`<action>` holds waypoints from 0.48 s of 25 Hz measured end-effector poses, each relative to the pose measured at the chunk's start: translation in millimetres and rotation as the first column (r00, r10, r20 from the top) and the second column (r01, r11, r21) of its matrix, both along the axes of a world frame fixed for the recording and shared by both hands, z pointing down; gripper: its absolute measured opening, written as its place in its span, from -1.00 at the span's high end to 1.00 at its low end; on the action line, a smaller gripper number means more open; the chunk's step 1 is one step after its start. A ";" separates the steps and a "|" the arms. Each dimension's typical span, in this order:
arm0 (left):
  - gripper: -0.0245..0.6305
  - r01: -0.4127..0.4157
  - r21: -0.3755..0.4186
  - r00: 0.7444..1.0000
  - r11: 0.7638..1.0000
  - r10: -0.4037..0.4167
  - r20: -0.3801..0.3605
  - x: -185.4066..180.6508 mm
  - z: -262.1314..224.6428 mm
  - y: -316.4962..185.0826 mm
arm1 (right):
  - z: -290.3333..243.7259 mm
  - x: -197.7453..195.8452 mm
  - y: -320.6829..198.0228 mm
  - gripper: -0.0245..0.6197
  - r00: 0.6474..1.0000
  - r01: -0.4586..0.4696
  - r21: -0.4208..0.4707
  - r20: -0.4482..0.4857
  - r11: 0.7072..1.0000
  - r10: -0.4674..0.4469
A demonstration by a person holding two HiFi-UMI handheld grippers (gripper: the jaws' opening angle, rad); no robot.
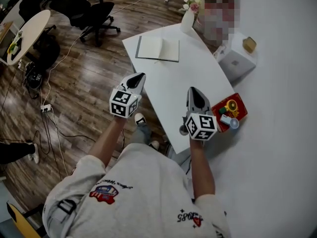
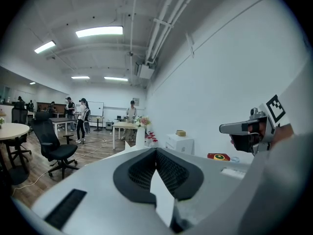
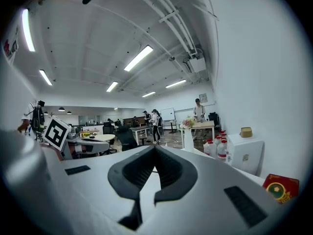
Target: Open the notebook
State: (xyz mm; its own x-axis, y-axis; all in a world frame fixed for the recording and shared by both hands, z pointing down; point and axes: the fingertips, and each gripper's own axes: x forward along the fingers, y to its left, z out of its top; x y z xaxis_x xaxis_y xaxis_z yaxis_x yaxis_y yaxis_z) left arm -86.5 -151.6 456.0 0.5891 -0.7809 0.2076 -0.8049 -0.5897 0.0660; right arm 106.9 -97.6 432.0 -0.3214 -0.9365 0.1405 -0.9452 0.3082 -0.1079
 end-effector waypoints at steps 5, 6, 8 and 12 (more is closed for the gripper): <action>0.91 -0.017 0.016 1.000 1.000 0.017 -0.005 6.6 -3.7 9.4 | -4.7 6.5 7.0 0.92 1.000 -0.009 0.012 -0.013 1.000 0.009; 0.91 -0.019 0.020 1.000 1.000 0.019 -0.008 7.0 -4.4 11.2 | -5.4 6.8 9.2 0.92 1.000 -0.010 0.016 -0.019 1.000 0.010; 0.91 -0.020 0.025 1.000 0.999 0.021 -0.012 7.1 -4.5 13.2 | -5.5 6.3 12.2 0.92 1.000 -0.010 0.024 -0.029 1.000 0.011; 0.91 -0.033 0.032 0.999 0.999 0.034 -0.010 10.8 -4.7 12.0 | -3.2 4.5 11.7 0.92 0.999 -0.009 0.030 -0.039 1.000 0.011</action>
